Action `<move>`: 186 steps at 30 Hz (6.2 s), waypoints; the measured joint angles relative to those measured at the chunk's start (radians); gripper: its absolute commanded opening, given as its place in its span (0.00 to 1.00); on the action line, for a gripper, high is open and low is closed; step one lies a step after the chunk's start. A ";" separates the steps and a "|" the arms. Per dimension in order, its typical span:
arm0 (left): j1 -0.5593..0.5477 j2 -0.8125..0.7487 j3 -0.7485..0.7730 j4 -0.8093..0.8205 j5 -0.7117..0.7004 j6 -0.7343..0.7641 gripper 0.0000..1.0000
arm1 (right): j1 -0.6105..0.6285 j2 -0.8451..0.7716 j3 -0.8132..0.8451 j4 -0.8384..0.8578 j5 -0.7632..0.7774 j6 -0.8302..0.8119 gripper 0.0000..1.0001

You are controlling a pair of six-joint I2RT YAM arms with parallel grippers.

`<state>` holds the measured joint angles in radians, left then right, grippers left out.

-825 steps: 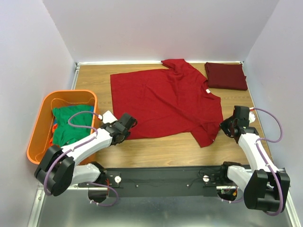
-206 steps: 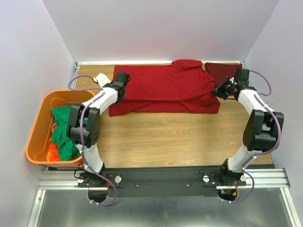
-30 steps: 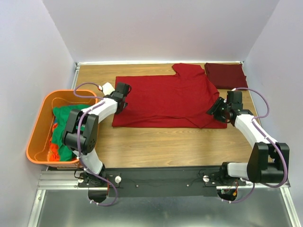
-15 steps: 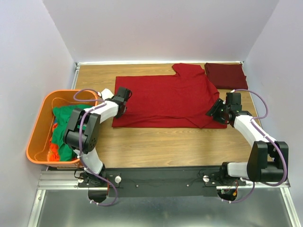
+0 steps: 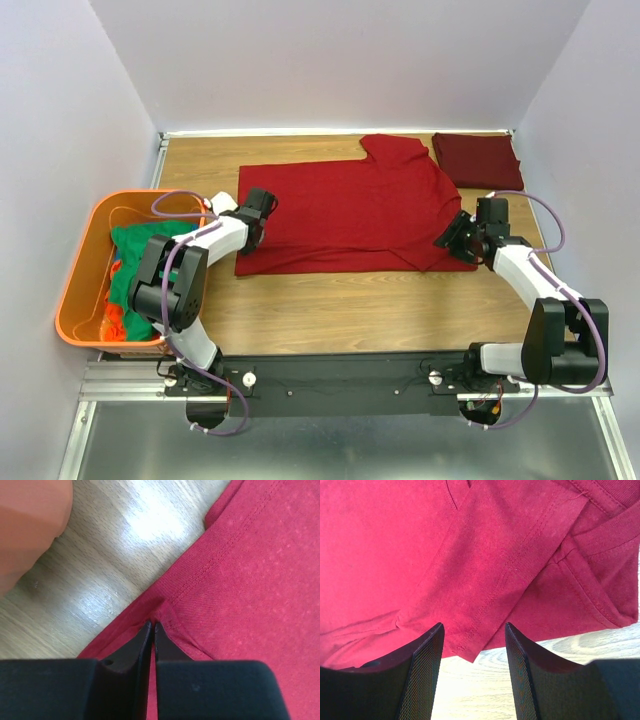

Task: Fold and stack the t-shirts
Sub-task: Fold the tshirt

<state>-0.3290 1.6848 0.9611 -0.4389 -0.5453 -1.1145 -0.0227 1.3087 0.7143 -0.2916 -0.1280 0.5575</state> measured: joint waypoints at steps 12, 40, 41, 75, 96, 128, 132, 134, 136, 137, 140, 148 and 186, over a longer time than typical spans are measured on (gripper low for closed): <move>0.002 -0.019 0.045 0.005 0.000 0.053 0.12 | 0.015 0.033 -0.082 0.036 -0.003 0.010 0.55; 0.008 -0.066 0.045 0.031 0.000 0.105 0.10 | 0.015 0.089 0.072 0.066 0.048 0.021 0.52; 0.008 -0.066 0.045 0.033 0.000 0.105 0.09 | 0.015 0.107 0.095 0.066 0.054 0.017 0.52; 0.009 -0.070 0.045 0.052 0.001 0.126 0.00 | 0.089 0.356 0.249 0.057 0.239 0.048 0.01; 0.040 -0.099 0.045 0.053 0.001 0.127 0.00 | 0.089 0.270 0.262 0.046 0.275 0.048 0.01; 0.030 -0.370 0.027 0.275 0.395 0.452 0.76 | 0.089 0.130 0.093 0.036 0.212 0.064 0.65; 0.031 -0.421 0.031 0.274 0.495 0.510 0.77 | 0.089 0.134 0.079 0.044 0.211 0.071 0.63; 0.031 -0.439 0.047 0.262 0.526 0.541 0.77 | 0.089 0.151 0.079 0.061 0.212 0.071 0.60; 0.031 -0.449 0.069 0.251 0.544 0.567 0.77 | 0.089 0.174 0.079 0.069 0.213 0.071 0.57; 0.031 -0.455 0.081 0.247 0.549 0.577 0.77 | 0.089 0.186 0.079 0.072 0.213 0.072 0.57; 0.031 -0.470 0.106 0.236 0.558 0.604 0.77 | 0.089 0.225 0.080 0.093 0.214 0.080 0.54; 0.033 -0.483 0.112 0.210 0.559 0.649 0.78 | 0.089 0.270 0.108 0.111 0.239 0.078 0.20; 0.041 -0.464 0.110 0.211 0.566 0.672 0.78 | 0.089 0.693 0.615 0.142 0.114 0.123 0.23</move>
<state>-0.2878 1.2205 1.0710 -0.2283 0.0204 -0.4427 0.0666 2.0018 1.3293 -0.1501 -0.0135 0.6807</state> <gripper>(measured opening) 0.776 0.085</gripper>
